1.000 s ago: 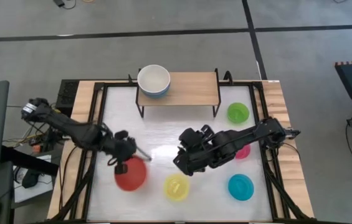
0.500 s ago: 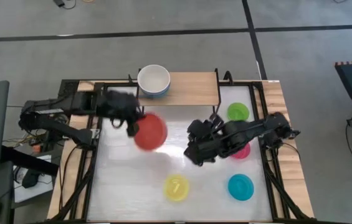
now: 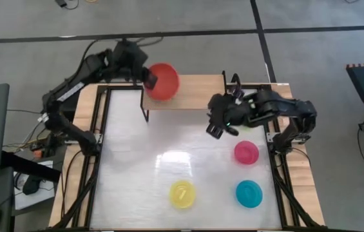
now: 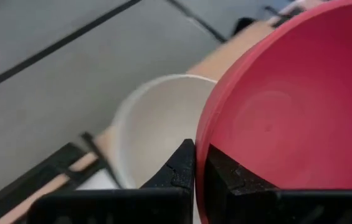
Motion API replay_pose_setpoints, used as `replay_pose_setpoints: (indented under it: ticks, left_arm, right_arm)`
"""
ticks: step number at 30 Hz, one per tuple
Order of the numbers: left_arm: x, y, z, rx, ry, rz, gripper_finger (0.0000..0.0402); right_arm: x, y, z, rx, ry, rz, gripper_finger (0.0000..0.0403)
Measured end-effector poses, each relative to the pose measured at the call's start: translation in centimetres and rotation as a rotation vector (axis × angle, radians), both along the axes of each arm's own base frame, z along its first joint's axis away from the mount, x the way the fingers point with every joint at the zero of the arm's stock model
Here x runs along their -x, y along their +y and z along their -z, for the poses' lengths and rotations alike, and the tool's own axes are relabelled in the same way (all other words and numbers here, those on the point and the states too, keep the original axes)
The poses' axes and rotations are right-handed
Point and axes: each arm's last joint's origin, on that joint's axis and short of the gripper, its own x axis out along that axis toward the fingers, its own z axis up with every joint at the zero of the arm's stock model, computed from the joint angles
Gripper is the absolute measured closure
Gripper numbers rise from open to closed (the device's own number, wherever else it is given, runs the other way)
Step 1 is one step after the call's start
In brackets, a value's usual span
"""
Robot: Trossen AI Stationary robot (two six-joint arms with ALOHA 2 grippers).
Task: Place and stack bowls onto a shelf
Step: Stack the pink bowl on top of the gray bowl on the shelf, then put the transparent green bowl on the shelf
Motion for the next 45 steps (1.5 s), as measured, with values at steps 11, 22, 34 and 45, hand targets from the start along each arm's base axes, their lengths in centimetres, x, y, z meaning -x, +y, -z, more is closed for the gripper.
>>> replay_pose_setpoints:
  ticks: [11,22,34,45]
  left_arm:
    - [-0.9,5.6,1.3,0.152,0.152,-0.106,0.0401]
    - [-1.6,7.0,3.1,0.271,0.157,-0.095,0.0401]
    - [0.3,7.6,3.5,0.447,0.148,-0.121,0.0359]
    - [0.5,7.8,2.1,0.358,0.109,-0.073,0.0273]
  right_arm:
    - [5.3,-4.4,3.5,-0.026,0.141,0.154,0.0149]
    - [9.7,-6.3,10.0,-0.234,0.103,0.231,0.0149]
    - [11.6,-7.6,14.5,-0.404,0.071,0.266,0.0149]
    - [11.2,-9.1,15.2,-0.449,0.067,0.375,0.0149]
